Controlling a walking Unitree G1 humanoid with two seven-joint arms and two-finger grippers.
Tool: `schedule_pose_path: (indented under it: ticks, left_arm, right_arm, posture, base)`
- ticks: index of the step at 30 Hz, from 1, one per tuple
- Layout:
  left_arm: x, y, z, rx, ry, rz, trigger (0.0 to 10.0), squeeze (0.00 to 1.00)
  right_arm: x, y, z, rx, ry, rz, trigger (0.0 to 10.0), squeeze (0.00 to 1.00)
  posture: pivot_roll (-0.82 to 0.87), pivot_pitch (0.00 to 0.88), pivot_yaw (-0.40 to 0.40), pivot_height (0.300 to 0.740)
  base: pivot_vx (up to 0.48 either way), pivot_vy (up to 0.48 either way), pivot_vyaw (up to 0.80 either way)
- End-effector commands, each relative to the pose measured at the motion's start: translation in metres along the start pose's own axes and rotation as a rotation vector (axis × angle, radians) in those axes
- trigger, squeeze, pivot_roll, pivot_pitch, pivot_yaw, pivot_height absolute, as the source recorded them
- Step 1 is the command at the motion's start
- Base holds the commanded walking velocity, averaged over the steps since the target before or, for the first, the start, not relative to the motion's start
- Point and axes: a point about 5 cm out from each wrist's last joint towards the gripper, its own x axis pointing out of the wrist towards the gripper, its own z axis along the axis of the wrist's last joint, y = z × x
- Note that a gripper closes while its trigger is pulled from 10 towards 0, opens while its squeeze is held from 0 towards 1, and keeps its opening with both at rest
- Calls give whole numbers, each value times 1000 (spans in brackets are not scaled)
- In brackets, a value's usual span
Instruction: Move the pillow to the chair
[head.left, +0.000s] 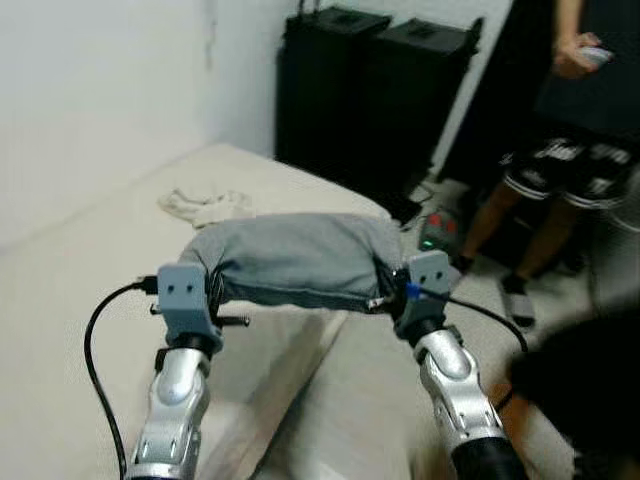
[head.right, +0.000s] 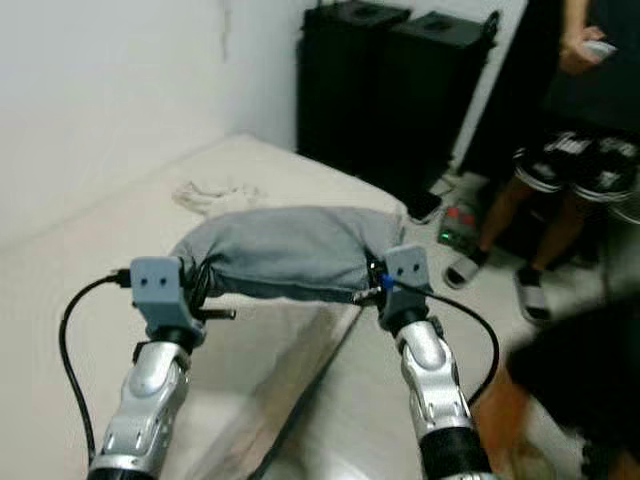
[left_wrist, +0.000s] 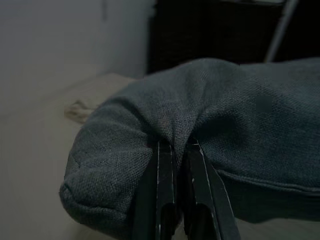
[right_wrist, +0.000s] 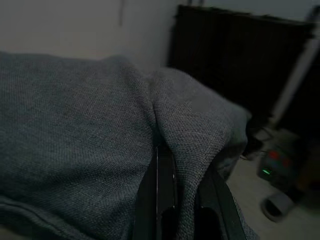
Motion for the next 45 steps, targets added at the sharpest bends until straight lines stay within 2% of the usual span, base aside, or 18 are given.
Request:
schedule_pose_path:
  ticks: [1,17,28,45]
  left_arm:
    - [1,-10,6,-5,-40,-49,10000,0]
    - [2,-11,6,-5,-40,-53,10000,0]
    - [2,-11,5,-3,-37,-49,10000,0]
    - [2,-12,4,1,-36,-59,10000,0]
  right_arm:
    - [3,8,7,2,-40,42,10000,0]
    - [1,13,7,10,-42,56,10000,0]
    - [1,23,7,19,-43,90,10000,0]
    - [3,22,8,16,-45,89,10000,0]
  posture:
    - [22,56,-53,740]
    - [18,60,-49,740]
    - [19,63,-52,740]
    - [21,53,-49,740]
  base:
    - [0,0,-800]
    - [0,0,-800]
    - [0,0,-800]
    - [0,0,-800]
